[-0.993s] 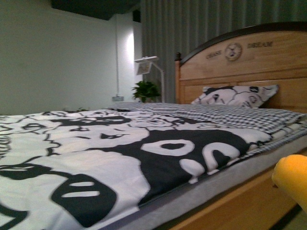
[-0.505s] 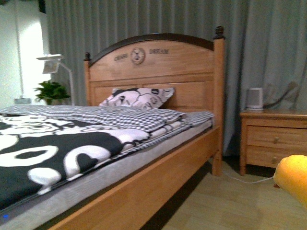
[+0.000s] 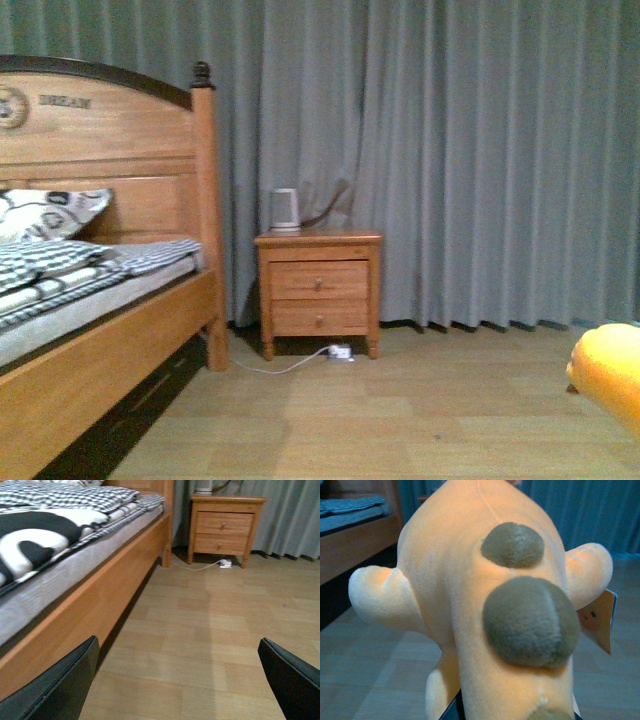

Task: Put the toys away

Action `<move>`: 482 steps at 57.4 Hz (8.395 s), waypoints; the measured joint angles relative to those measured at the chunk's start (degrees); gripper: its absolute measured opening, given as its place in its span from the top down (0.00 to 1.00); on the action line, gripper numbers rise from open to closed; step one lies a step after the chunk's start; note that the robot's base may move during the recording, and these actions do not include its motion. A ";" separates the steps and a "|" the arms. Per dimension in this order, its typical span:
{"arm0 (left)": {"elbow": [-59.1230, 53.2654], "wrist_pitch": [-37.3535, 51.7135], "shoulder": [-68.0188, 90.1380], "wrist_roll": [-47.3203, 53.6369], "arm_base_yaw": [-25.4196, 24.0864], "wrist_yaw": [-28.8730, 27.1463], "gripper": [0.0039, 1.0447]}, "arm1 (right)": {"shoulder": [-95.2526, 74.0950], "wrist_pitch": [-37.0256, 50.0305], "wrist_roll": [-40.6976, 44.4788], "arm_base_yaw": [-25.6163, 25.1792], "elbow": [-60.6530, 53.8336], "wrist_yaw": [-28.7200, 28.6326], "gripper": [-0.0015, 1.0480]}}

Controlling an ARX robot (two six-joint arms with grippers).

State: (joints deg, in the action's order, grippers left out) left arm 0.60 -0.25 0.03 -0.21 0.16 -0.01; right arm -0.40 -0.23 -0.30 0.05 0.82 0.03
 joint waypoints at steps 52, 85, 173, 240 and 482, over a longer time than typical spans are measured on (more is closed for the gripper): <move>0.00 0.00 0.00 -0.02 -0.02 0.00 0.06 | 0.02 0.00 0.00 -0.04 0.00 -0.22 0.93; 0.00 0.00 0.00 0.00 -0.02 0.04 0.06 | 0.04 0.00 0.00 -0.04 0.00 -0.09 0.93; 0.00 0.00 -0.02 -0.02 -0.02 0.04 0.06 | 0.07 0.00 0.00 -0.04 0.00 -0.04 0.93; 0.00 0.00 0.00 -0.02 -0.07 -0.13 0.06 | 0.02 0.00 0.00 0.00 0.00 0.04 0.93; 0.00 0.00 0.07 -0.02 -0.02 0.00 0.06 | -14.21 5.68 -9.73 0.50 15.56 10.29 0.93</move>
State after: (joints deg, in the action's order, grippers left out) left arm 0.60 -0.25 0.10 -0.23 0.14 -0.01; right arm -14.61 5.45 -10.02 0.56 16.38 10.33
